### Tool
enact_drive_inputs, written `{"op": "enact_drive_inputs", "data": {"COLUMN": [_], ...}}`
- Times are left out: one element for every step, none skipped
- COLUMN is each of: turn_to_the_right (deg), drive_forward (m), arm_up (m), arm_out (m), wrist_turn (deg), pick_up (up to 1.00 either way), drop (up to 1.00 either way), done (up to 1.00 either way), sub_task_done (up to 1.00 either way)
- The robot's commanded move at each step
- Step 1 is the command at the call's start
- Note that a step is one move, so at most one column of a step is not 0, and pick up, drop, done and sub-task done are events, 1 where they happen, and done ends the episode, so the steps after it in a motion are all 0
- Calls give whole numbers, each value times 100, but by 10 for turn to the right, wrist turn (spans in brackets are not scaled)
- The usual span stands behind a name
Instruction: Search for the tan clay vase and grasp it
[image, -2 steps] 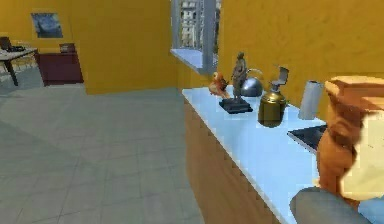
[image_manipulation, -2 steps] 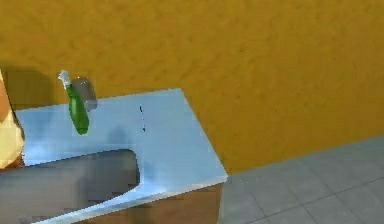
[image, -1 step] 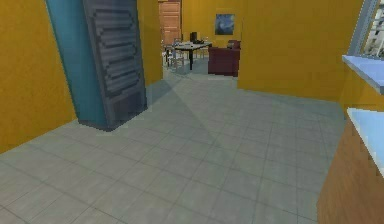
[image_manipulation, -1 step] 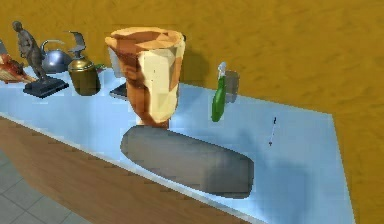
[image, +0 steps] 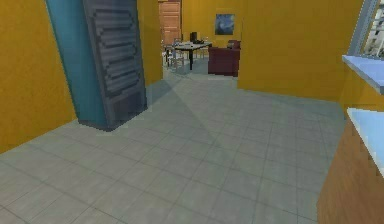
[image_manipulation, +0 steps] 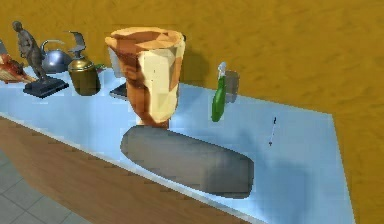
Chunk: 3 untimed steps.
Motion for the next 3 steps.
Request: {"op": "enact_drive_inputs", "data": {"turn_to_the_right": [0, 0, 0], "drive_forward": [0, 0, 0], "arm_up": [38, 0, 0], "arm_out": [0, 26, 0], "wrist_turn": [0, 0, 450], "pick_up": [0, 0, 0], "drop": [0, 0, 0], "done": [0, 0, 0], "sub_task_done": [0, 0, 0]}}
